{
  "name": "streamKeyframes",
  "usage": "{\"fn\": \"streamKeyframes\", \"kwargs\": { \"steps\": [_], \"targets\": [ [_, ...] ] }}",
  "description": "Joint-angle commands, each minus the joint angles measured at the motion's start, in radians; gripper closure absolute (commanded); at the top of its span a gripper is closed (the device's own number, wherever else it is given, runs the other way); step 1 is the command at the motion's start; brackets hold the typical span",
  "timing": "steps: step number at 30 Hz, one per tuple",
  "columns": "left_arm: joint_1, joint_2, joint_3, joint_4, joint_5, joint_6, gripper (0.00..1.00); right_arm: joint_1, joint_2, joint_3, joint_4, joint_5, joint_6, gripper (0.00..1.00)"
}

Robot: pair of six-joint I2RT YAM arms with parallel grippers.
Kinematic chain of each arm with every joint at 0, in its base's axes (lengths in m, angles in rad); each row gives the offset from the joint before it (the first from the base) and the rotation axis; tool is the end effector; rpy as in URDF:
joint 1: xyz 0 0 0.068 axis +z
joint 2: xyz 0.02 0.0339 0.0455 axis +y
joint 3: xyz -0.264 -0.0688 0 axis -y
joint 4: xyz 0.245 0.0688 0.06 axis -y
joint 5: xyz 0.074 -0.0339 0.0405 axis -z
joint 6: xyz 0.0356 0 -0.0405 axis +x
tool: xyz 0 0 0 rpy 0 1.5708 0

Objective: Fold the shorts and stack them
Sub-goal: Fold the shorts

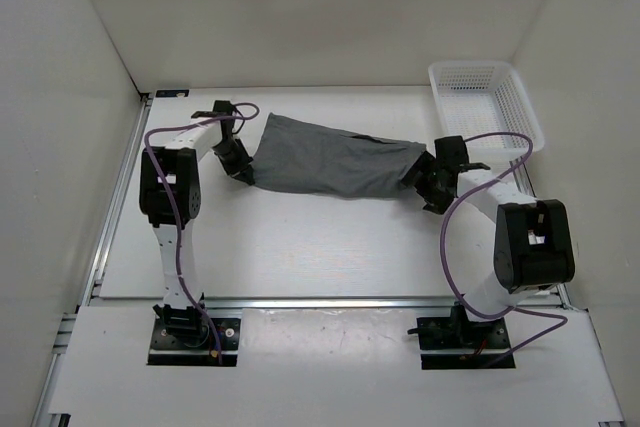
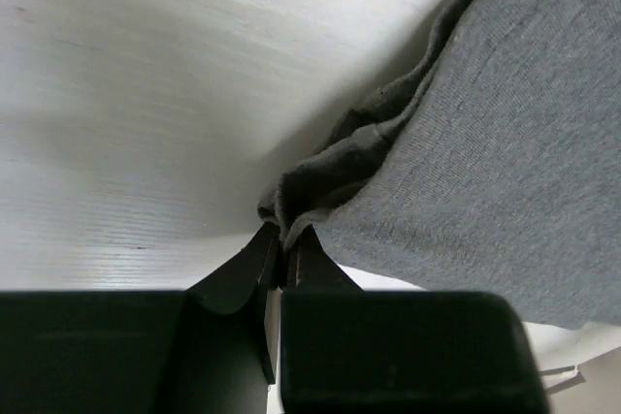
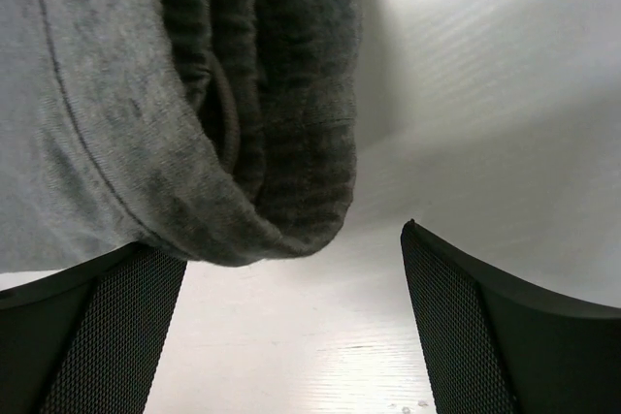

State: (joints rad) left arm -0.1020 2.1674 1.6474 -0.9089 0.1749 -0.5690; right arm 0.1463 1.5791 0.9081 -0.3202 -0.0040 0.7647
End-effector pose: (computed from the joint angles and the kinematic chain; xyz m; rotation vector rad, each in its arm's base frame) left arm 0.4233 -0.0496 0.1543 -0.6869 2.9701 -0.3237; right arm 0.3081 0.0455 0.1804 0.7901 2.4785 0.3459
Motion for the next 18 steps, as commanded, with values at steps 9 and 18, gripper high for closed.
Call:
{"fn": "streamKeyframes", "kwargs": {
  "steps": [9, 18],
  "targets": [
    [0.139, -0.288, -0.165, 0.027, -0.13, -0.058, 0.9, 0.001, -0.184, -0.001, -0.04, -0.034, -0.033, 0.04],
    [0.163, -0.5, -0.412, 0.036, -0.13, -0.025, 0.9, 0.093, -0.182, -0.046, 0.01, -0.106, -0.031, 0.02]
  ]
}}
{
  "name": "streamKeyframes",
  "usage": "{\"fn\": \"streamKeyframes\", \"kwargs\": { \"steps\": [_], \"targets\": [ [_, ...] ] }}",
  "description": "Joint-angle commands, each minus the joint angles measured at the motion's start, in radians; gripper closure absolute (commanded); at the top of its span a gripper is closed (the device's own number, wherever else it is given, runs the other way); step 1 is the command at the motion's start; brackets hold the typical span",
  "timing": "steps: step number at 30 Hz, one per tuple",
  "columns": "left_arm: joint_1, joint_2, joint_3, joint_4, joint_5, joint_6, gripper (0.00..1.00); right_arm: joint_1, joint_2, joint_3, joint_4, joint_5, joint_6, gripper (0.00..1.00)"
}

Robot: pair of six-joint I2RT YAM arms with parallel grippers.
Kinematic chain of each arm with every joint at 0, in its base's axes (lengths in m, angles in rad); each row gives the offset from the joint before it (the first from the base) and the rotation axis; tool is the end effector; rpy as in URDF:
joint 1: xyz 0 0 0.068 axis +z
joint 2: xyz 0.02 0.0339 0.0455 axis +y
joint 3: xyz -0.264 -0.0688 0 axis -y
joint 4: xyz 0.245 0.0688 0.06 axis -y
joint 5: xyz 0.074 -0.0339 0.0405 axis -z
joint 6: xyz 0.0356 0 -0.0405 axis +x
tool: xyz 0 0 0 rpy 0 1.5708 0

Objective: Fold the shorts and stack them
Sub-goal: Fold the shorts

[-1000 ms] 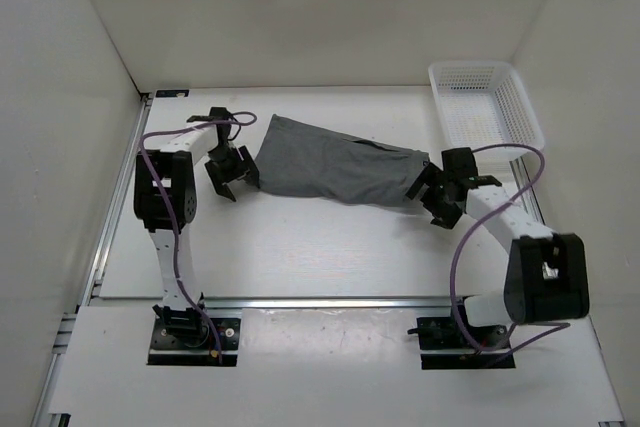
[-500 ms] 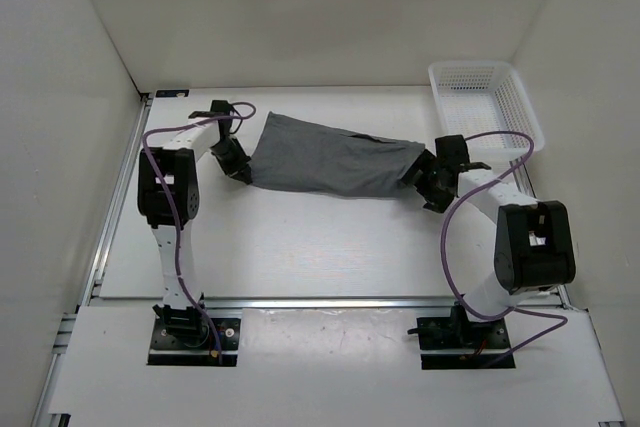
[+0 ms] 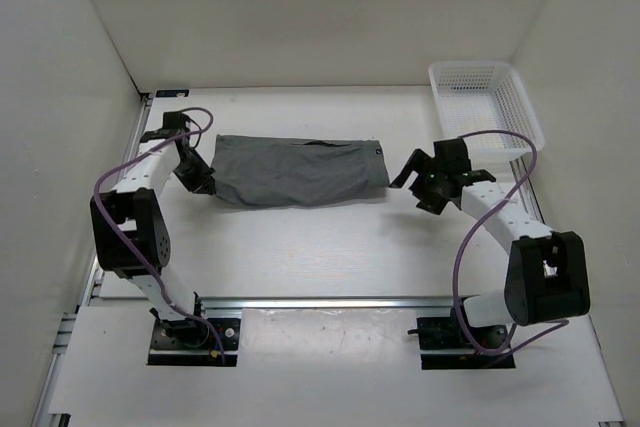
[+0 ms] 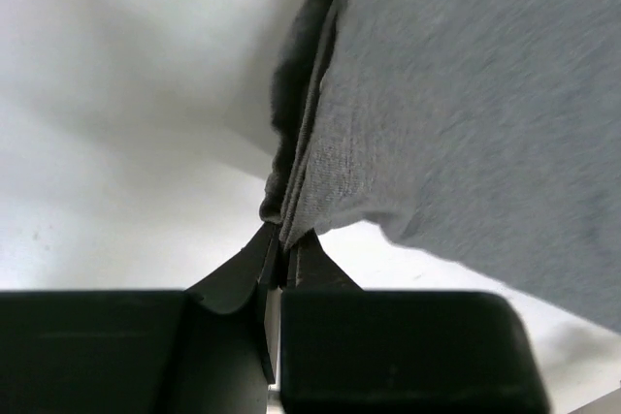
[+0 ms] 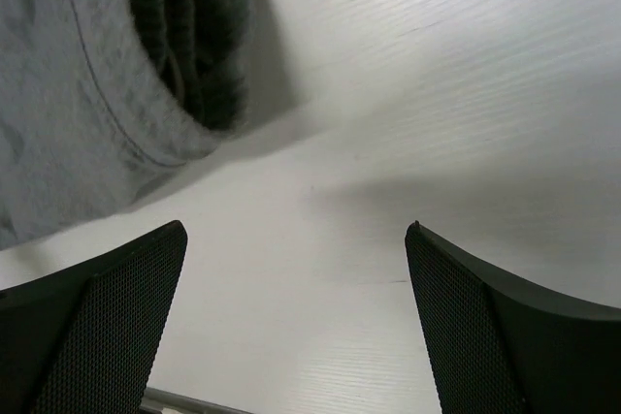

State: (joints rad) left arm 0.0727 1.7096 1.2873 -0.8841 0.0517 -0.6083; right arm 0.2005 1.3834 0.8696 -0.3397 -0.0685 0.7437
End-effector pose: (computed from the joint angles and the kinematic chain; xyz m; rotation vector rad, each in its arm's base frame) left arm 0.3325 0.0224 0.2235 -0.9575 2.7323 -0.1741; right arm 0.2795 0.0593 0.2222 0.6364 2.4042 0.4998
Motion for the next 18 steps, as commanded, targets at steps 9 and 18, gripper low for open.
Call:
{"fn": "streamKeyframes", "kwargs": {
  "steps": [9, 18],
  "targets": [
    [0.016, -0.051, -0.074, 0.011, -0.026, 0.042, 0.9, 0.148, 0.267, 0.255, 0.001, -0.016, -0.076, 0.11],
    [0.056, -0.061, -0.074, 0.011, -0.016, 0.071, 0.9, 0.148, 0.495, 0.512, -0.048, 0.114, -0.032, 0.67]
  ]
}}
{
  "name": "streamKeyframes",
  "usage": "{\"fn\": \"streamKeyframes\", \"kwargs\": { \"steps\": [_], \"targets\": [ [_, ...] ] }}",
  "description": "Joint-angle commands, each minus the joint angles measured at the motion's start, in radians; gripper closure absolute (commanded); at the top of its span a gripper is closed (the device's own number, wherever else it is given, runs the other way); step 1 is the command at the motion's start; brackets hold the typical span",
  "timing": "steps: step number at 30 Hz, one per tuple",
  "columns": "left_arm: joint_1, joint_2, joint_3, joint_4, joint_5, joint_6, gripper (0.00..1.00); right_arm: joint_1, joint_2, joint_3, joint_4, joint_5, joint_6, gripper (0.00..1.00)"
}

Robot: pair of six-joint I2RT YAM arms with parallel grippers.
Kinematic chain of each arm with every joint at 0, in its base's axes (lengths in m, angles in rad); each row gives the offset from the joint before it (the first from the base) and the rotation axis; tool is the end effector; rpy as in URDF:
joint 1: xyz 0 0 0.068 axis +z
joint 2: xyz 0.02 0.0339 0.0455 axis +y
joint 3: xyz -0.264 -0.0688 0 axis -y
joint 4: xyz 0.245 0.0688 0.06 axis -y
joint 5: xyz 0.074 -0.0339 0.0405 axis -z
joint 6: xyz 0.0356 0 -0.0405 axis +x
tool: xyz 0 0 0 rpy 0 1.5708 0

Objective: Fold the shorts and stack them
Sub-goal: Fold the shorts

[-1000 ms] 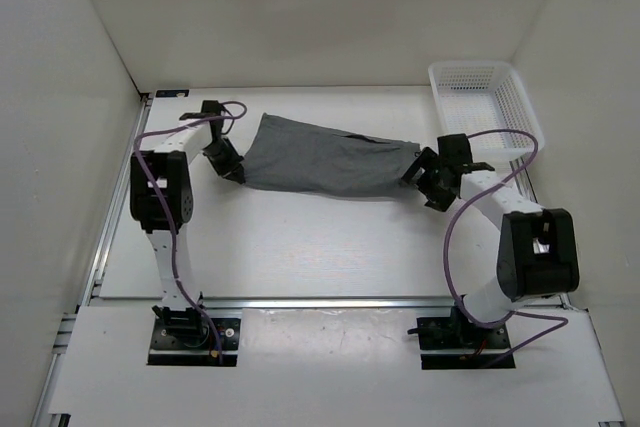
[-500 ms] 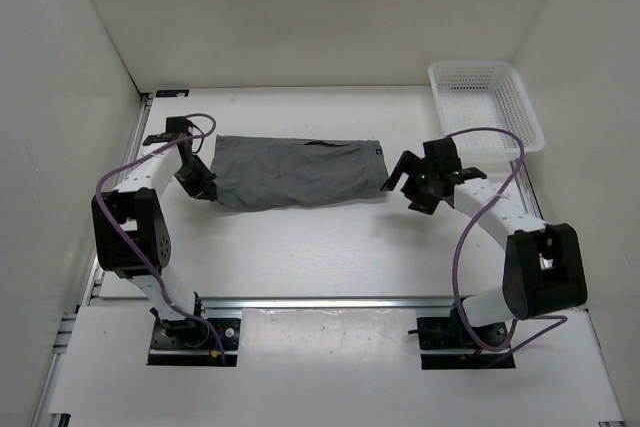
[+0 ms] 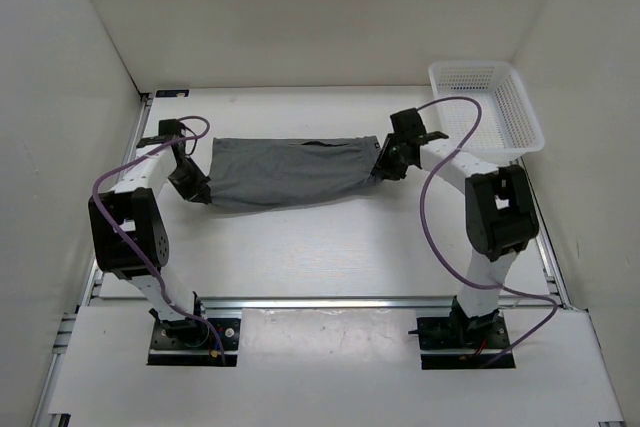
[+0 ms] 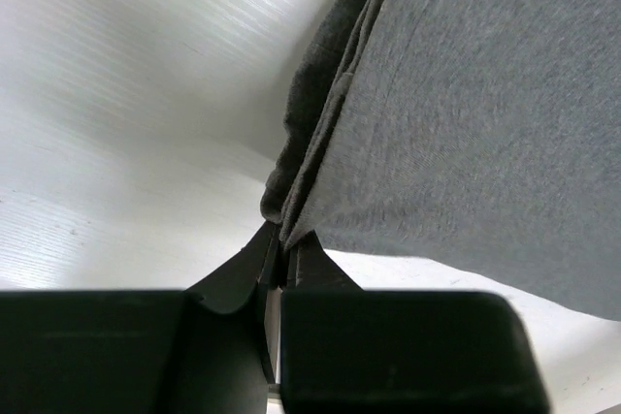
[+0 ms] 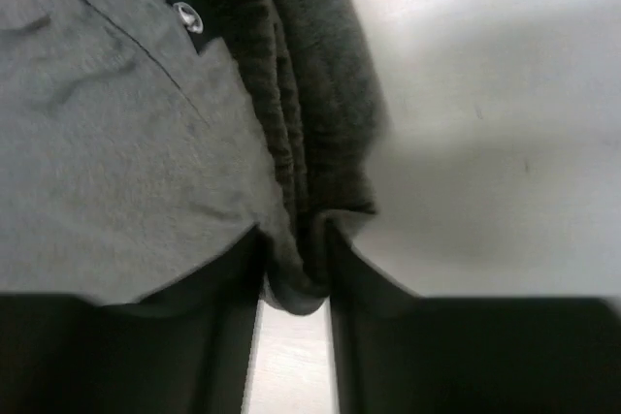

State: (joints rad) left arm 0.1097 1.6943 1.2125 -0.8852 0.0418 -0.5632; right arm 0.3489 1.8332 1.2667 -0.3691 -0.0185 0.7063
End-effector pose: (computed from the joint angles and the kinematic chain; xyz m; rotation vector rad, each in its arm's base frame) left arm 0.3179 0.0335 0.2078 -0.9679 2.7864 -0.1279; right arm 0.3686 0.1348 0.1994 0.4484 2.5266 0.4452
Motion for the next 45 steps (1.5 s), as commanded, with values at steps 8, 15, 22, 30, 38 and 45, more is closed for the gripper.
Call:
{"fn": "streamKeyframes", "kwargs": {
  "steps": [8, 15, 22, 30, 38, 45],
  "targets": [
    [0.039, -0.045, 0.001, 0.012, 0.012, 0.036, 0.9, -0.001, 0.26, 0.345, -0.146, 0.135, 0.013, 0.8],
    [0.039, -0.016, 0.01, 0.012, 0.021, 0.045, 0.9, -0.001, 0.439, 0.54, -0.266, 0.115, -0.047, 0.42],
    [0.039, -0.016, 0.01, 0.012, 0.021, 0.045, 0.9, -0.001, 0.316, 0.442, -0.198, 0.115, -0.071, 0.31],
    [0.039, -0.016, 0.01, 0.012, 0.03, 0.045, 0.9, 0.021, 0.239, 0.486, -0.189, 0.18, -0.171, 0.07],
    [0.039, -0.016, 0.019, 0.012, 0.03, 0.045, 0.9, 0.021, 0.467, 0.813, -0.255, -0.009, -0.278, 0.11],
    [0.039, -0.016, 0.019, 0.012, 0.03, 0.045, 0.9, 0.021, 0.606, 0.919, -0.295, -0.072, -0.277, 0.3]
  ]
}}
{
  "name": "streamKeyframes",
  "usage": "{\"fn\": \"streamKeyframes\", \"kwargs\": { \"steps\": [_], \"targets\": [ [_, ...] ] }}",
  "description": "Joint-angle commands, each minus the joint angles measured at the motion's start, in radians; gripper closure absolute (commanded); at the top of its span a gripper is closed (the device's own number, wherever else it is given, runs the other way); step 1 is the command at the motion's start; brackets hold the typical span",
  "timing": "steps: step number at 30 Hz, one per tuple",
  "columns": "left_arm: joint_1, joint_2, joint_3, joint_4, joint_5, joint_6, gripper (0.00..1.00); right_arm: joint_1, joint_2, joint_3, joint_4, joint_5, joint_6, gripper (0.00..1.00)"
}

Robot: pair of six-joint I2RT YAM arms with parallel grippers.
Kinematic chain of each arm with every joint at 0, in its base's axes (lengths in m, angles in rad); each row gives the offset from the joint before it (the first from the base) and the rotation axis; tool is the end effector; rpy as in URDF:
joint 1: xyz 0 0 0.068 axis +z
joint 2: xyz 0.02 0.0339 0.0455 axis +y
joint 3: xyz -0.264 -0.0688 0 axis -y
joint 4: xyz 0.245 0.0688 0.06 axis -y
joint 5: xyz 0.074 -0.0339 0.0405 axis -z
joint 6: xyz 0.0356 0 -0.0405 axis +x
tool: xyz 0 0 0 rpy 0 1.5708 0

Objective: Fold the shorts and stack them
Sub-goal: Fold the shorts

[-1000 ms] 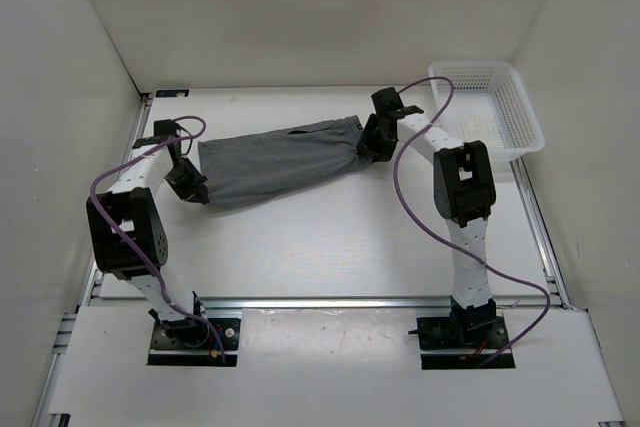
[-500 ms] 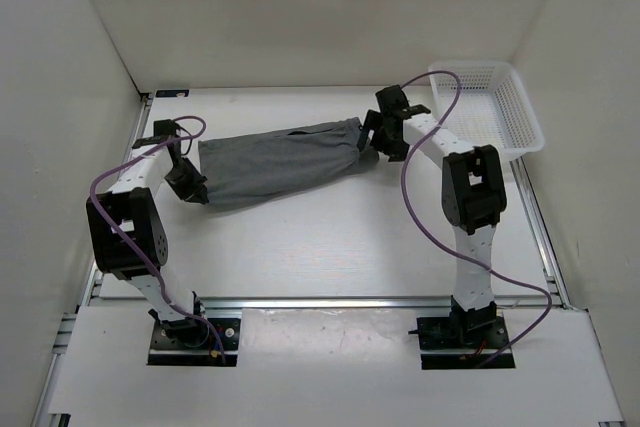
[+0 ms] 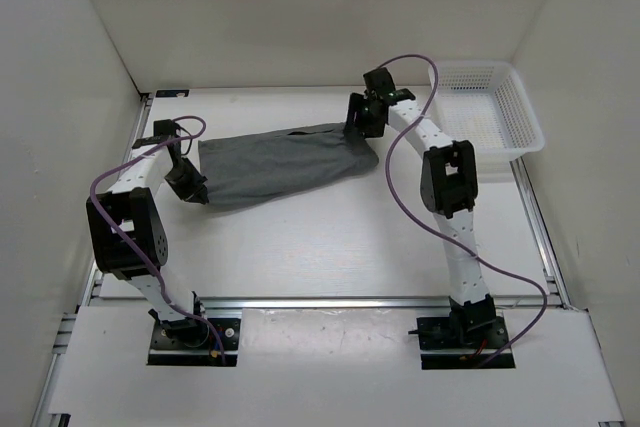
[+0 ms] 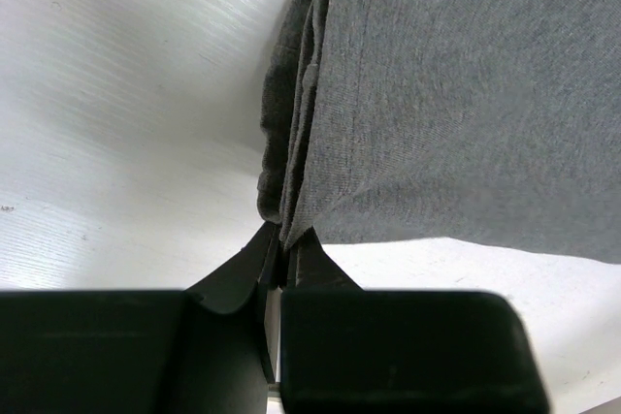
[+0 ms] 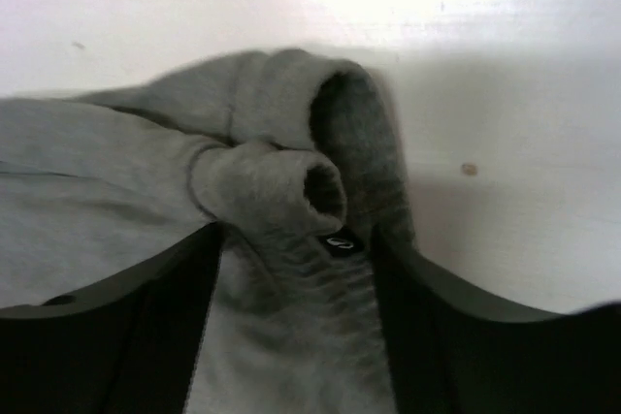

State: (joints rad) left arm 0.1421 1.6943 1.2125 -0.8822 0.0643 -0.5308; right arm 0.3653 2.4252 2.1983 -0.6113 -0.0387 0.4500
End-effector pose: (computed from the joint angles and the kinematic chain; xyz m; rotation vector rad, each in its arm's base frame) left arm 0.3170 0.0430 0.2079 -0.9637 2.7853 -0.1521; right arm 0.5082 0.1958 0.2087 0.0856 2.4502 0.4164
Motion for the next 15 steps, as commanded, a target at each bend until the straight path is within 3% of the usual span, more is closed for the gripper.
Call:
{"fn": "streamKeyframes", "kwargs": {
  "steps": [1, 2, 4, 5, 7, 9, 15],
  "targets": [
    [0.007, -0.016, 0.019, 0.009, 0.008, 0.012, 0.9, 0.004, 0.014, -0.061, -0.039, -0.052, -0.02, 0.35],
    [0.007, -0.016, 0.019, 0.009, 0.008, 0.012, 0.9, 0.004, -0.017, -0.09, -0.019, -0.038, -0.011, 0.48],
    [0.007, -0.016, 0.01, 0.009, 0.008, 0.012, 0.9, 0.004, -0.046, -0.185, 0.002, -0.027, -0.011, 0.65],
    [0.007, -0.016, 0.01, 0.009, 0.008, 0.012, 0.9, 0.004, -0.076, -0.215, 0.002, -0.027, -0.011, 0.83],
    [0.007, -0.025, -0.004, 0.009, -0.003, 0.012, 0.9, 0.004, -0.118, -0.28, 0.013, -0.015, -0.011, 0.95],
    [0.007, -0.053, -0.03, 0.0, -0.003, 0.012, 0.9, 0.004, -0.201, -0.412, 0.024, -0.001, 0.027, 1.0],
    [0.007, -0.165, -0.132, -0.009, 0.008, 0.022, 0.9, 0.014, -0.515, -0.885, 0.059, 0.034, 0.073, 1.0]
  ]
}}
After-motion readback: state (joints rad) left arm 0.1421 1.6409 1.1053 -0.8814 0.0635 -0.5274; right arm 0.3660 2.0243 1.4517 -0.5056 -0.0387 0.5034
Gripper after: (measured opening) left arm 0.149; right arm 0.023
